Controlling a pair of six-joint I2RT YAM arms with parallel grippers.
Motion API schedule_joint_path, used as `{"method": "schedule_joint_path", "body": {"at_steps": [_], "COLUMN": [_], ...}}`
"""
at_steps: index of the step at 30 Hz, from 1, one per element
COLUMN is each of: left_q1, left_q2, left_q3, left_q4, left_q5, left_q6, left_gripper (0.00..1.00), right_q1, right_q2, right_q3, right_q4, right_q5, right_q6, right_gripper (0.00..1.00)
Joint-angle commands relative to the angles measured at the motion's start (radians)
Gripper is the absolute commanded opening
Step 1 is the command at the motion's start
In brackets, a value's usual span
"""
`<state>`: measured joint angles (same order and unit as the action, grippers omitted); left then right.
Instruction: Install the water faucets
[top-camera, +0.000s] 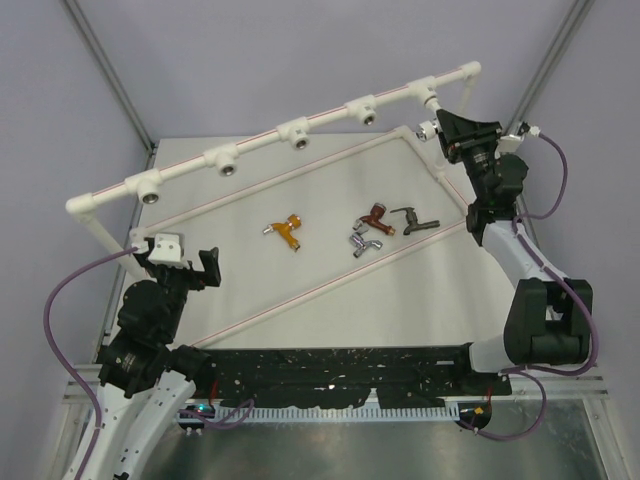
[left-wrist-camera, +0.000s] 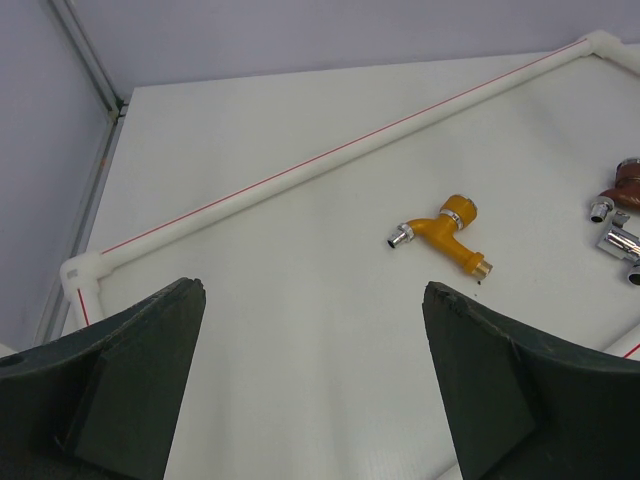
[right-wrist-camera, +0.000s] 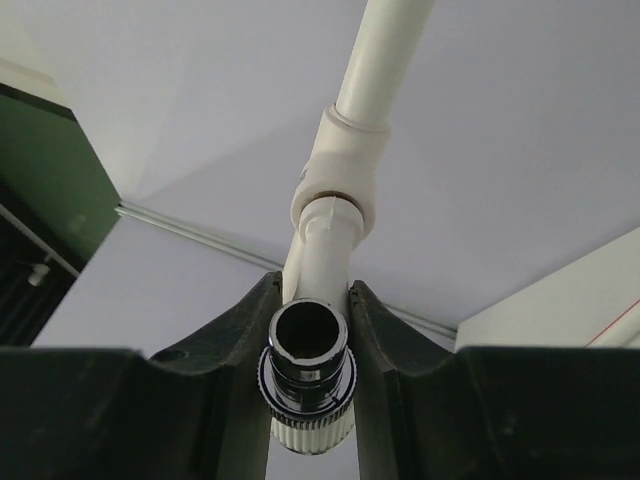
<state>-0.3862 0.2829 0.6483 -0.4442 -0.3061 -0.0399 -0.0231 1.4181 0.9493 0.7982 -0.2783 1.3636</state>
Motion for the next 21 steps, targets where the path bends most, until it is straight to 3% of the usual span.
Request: {"method": "schedule_joint_path", "body": {"at_steps": [1,4,6,14,18,21], "left_q1": [-0.003,-0.003,-0.003,-0.003,-0.005,-0.002], "left_q2": [-0.004,-0.007,-0.005,-0.005,-0.010,-0.010], "left_q3": [-0.004,-0.004,-0.004,-0.003,-0.001,-0.003], "left_q4": [0.052,0.052,0.052,0.052,0.052,0.050], "left_q5": [-0.008,-0.011,-0.011,-0.010,-0.008,-0.005], "left_q6": [0.008,0.008,0.009,0.008,0.008,0.009], "left_gripper": [0.94,0.95,0.94,0.94,0.95,0.95], "right_q1": [0.012,0.000,-0.011,-0.092,-0.123,-0.123], "right_q2": [-0.010,-0.048,-0.076,-0.211,-0.312,-0.402], "right_q3": [-0.004,-0.007,-0.021,-0.119,-0.106,-0.073], "right_q4": [0.138,0.078,0.040,-0.088,-0.235,-0.353], "right_q5": [0.062,0.054,0.050,0.057,0.088,0.125], "right_q6": [0.266,0.134,0.028,-0.263,-0.590,-0.953], "right_gripper": [0.27,0.57,0.66,0.81,0.87,0.93]}}
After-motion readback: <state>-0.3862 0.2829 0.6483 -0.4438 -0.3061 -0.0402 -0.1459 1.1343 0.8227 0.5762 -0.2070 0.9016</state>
